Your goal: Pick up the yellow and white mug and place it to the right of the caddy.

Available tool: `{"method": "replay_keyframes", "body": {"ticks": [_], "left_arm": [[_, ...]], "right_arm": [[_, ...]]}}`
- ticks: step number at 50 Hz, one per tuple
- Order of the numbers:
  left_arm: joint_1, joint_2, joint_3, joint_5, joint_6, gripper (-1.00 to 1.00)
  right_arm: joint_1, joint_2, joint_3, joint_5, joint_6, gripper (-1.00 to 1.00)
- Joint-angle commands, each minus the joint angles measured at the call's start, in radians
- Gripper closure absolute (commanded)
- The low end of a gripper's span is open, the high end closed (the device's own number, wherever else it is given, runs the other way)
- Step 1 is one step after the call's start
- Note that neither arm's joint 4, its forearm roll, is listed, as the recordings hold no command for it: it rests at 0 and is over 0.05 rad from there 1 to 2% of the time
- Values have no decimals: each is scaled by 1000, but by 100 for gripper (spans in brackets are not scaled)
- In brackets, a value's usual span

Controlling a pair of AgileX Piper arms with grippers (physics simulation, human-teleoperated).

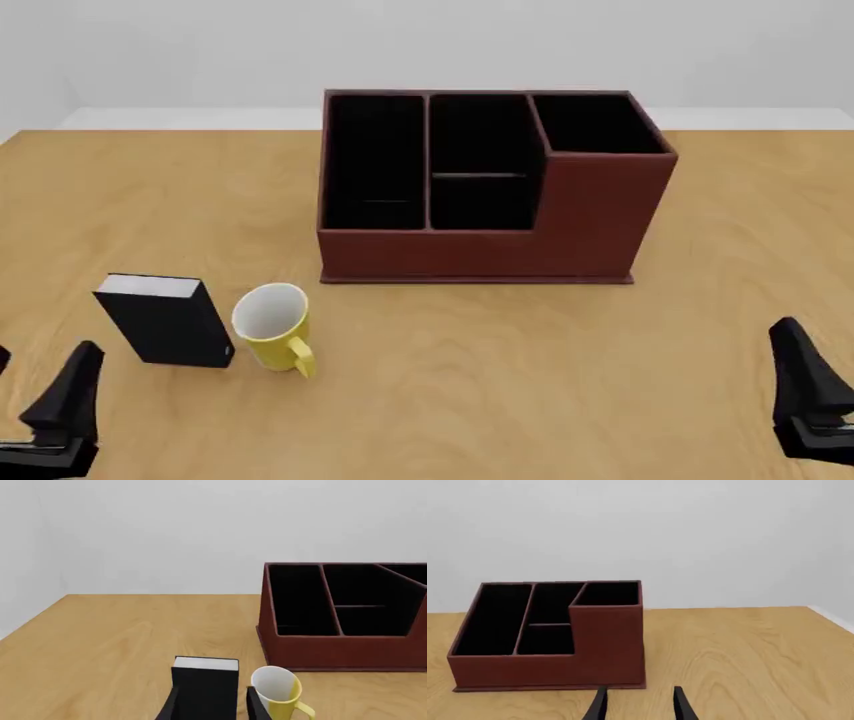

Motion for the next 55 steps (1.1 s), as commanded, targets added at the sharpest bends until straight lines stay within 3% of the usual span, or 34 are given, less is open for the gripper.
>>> {"method": "replay_keyframes", "body": {"ticks": [1,2,8,10,27,33,36,48,55], "left_arm": [[0,5,-3,-1,0,-100],[0,5,-3,-1,0,-100],[0,5,-3,-1,0,-100],[0,5,-3,-1,0,-100],[0,5,-3,-1,0,-100],[0,5,-3,-1,0,-100],[0,5,-3,-1,0,-100],[0,5,-3,-1,0,-100],[0,5,-3,-1,0,-100]], "right_arm": [[13,-53,28,53,-14,-100],[1,-54,23,51,15,-100],[9,-54,5,61,-43,-100],[14,-54,-1,67,-17,-100],[118,-46,-10,110,-55,-100],[160,-10,2,78,-72,-100],[228,114,22,-39,-109,-100],[301,325,34,-242,-128,-100],[336,394,22,-299,-146,-100]]}}
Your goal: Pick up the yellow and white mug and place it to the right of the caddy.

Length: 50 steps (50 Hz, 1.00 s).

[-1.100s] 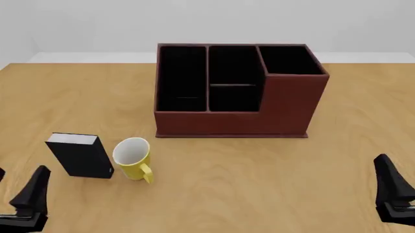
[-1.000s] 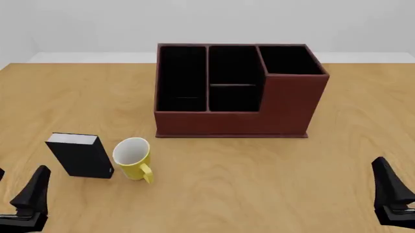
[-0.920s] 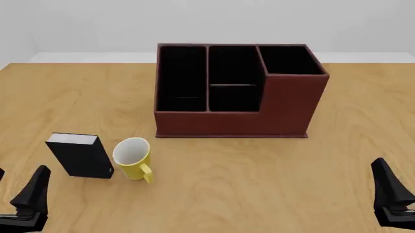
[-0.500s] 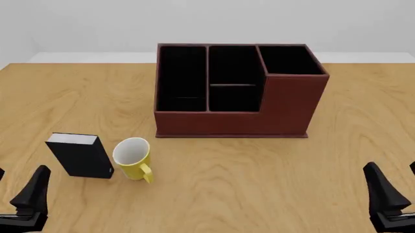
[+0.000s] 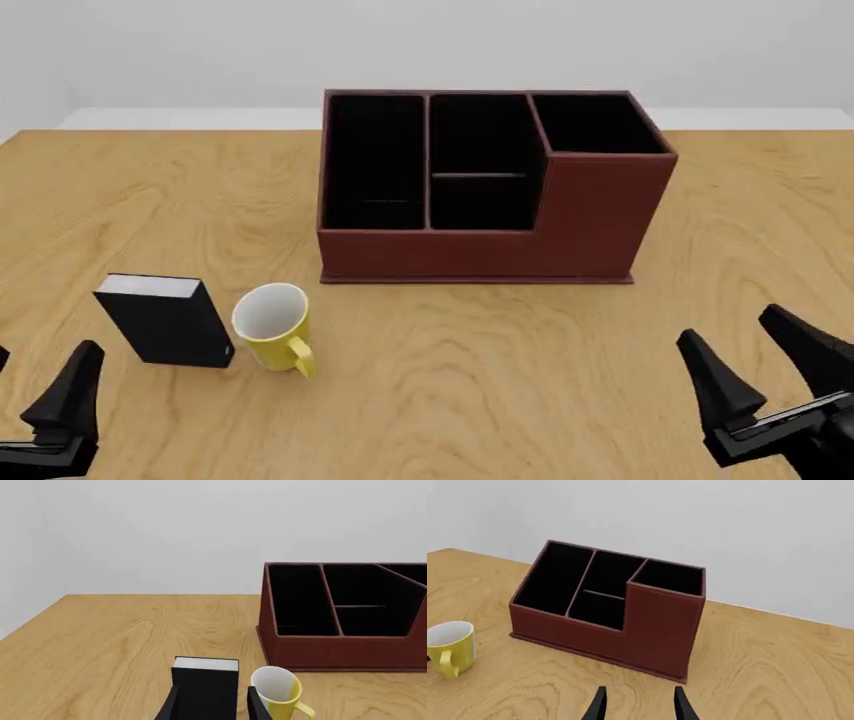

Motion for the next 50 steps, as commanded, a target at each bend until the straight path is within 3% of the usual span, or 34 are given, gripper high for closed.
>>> {"method": "replay_keyframes", "body": {"ticks": [1,15,16,18,32,34,50], "left_arm": [[0,0,0,0,0,-100],[0,0,0,0,0,-100],[0,0,0,0,0,-100],[0,0,0,0,0,-100],[0,0,0,0,0,-100],[0,0,0,0,0,-100],[0,0,0,0,0,-100]], "right_arm": [[76,162,1,-146,-32,-100],[142,338,25,-325,-20,-100],[206,466,26,-443,-21,-100],[230,531,28,-506,-26,-100],[332,663,-12,-591,-40,-100],[380,762,-32,-660,-38,-100],[480,964,-80,-799,-27,-100]]}}
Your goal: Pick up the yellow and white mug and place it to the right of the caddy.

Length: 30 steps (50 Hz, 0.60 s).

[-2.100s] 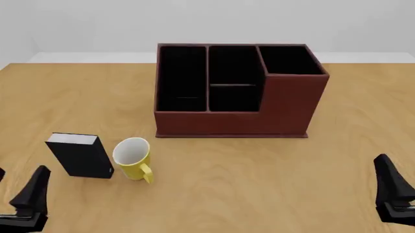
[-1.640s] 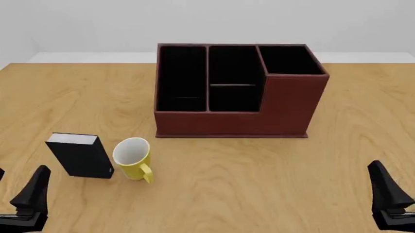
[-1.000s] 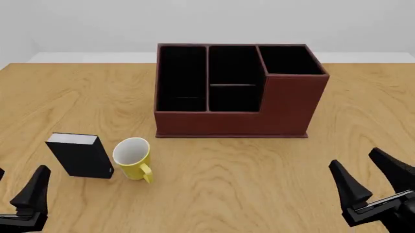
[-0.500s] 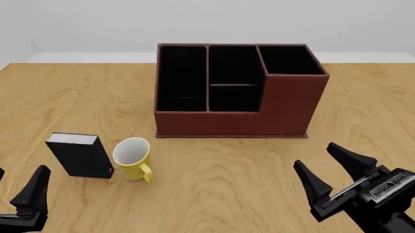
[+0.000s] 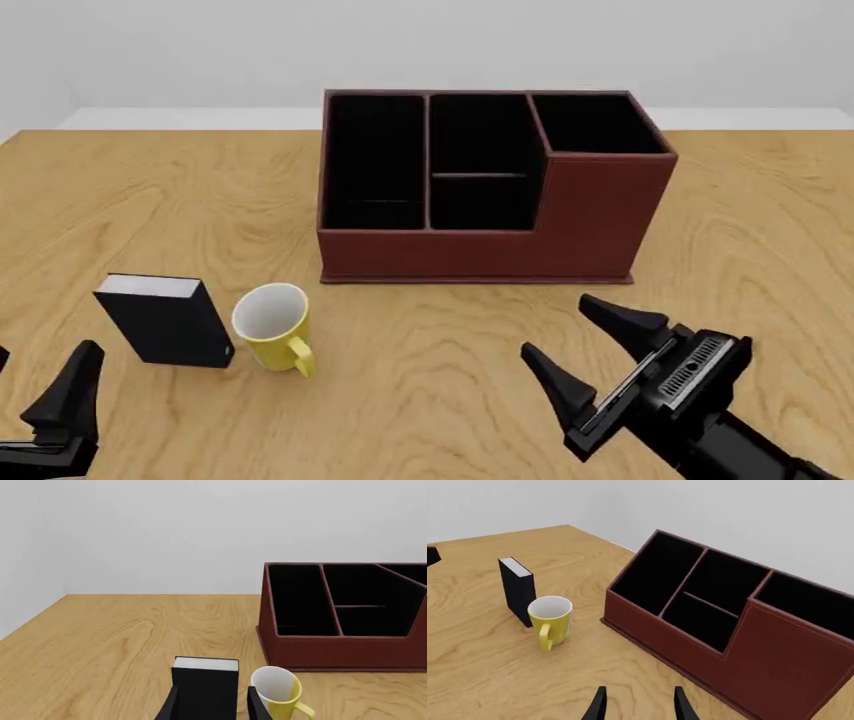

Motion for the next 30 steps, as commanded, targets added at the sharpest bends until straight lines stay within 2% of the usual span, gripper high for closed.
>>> {"method": "replay_keyframes", "body": {"ticks": [1,19,30], "left_arm": [[0,0,0,0,0,-100],[0,0,0,0,0,-100],[0,0,0,0,0,-100]], "right_arm": [[83,160,-39,-107,3,-100],[156,302,-103,-174,2,-100],[192,364,-156,-177,-4,-100]]}}
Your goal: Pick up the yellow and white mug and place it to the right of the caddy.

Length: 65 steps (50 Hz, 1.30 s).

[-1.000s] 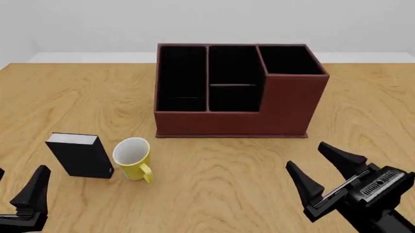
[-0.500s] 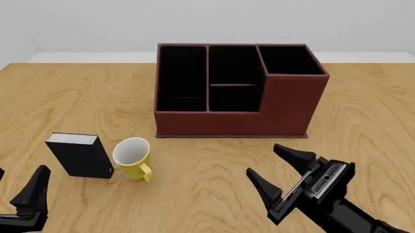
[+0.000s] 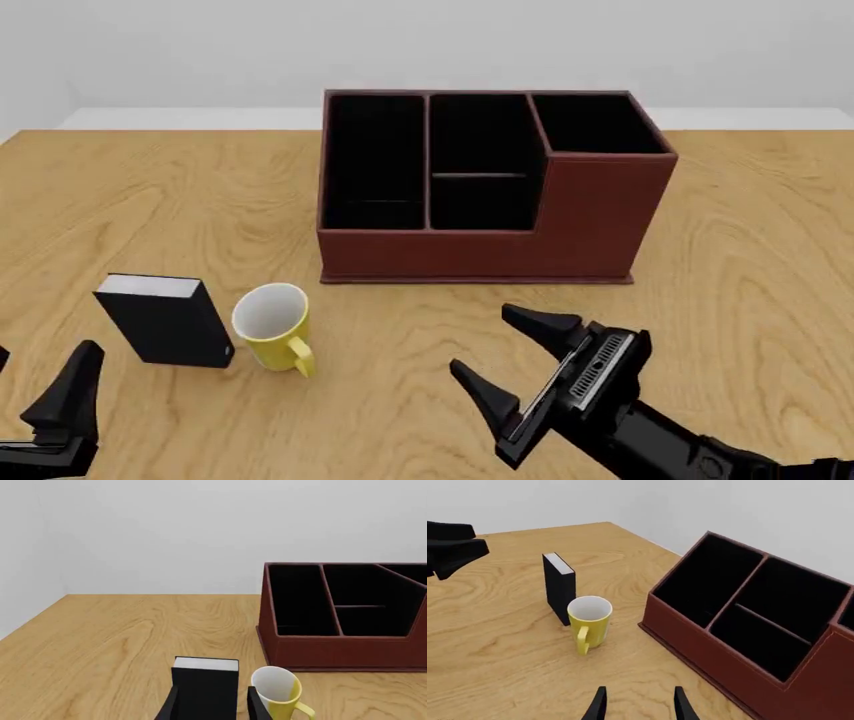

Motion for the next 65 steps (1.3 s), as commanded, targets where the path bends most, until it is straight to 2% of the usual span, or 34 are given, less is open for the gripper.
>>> {"method": "replay_keyframes", "body": {"ticks": [1,17,37,65], "left_arm": [[0,0,0,0,0,-100],[0,0,0,0,0,-100],[0,0,0,0,0,-100],[0,0,0,0,0,-100]], "right_arm": [[40,74,-47,-20,-2,-100],[99,198,-142,-38,-8,-100],[171,294,-278,1,-17,-100],[218,416,-399,12,-2,-100]]}}
